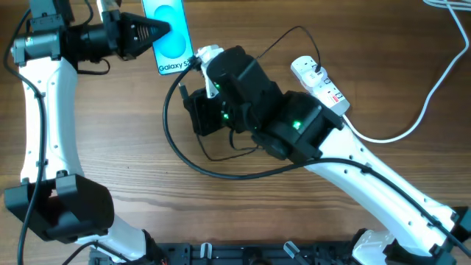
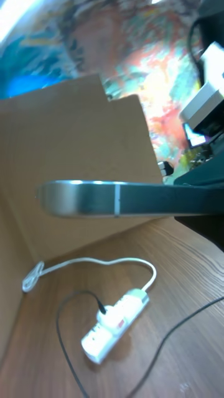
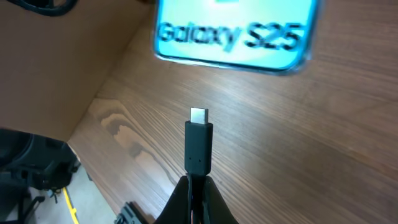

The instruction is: Plug charger to phone and switch on socket

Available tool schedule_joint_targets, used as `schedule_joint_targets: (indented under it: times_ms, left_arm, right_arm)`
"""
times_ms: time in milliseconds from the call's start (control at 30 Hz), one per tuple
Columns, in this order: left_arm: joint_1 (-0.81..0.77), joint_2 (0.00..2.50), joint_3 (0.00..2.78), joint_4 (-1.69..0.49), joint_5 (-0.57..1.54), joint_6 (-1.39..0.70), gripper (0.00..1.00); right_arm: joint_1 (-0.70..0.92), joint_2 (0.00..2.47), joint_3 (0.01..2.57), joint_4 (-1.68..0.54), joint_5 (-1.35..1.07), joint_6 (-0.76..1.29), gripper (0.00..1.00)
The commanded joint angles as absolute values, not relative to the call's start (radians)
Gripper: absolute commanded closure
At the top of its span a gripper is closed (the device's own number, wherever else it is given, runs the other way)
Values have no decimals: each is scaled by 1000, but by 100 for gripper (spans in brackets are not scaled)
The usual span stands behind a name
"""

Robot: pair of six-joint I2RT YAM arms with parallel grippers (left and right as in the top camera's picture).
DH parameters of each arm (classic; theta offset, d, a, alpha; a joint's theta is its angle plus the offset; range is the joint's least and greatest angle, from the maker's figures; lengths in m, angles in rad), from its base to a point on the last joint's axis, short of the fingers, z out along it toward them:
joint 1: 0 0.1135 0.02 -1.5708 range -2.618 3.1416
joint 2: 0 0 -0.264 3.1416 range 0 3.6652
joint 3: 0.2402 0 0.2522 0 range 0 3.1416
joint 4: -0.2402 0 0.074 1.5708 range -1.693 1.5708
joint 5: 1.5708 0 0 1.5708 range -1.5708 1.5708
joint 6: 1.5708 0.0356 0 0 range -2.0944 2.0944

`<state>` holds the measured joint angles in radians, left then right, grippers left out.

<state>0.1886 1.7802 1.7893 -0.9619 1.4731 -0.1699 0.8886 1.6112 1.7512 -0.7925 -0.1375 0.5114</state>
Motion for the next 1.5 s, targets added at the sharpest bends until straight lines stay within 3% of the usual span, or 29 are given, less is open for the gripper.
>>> schedule_joint_targets:
  times_ms: [0,433,1467]
  left_arm:
    - [183,1774,1799,-965,1408,-225,96]
    - [134,1775,1799,-950,1408,-217,96]
    - [133,1775,1799,-949,1439,-210,96]
  right_arm:
    - [919,1624,1754,-773,-56,497,95]
    - [925,1633,1754,-837,133,502,95]
    - [925,1650,1754,-821,65,561,95]
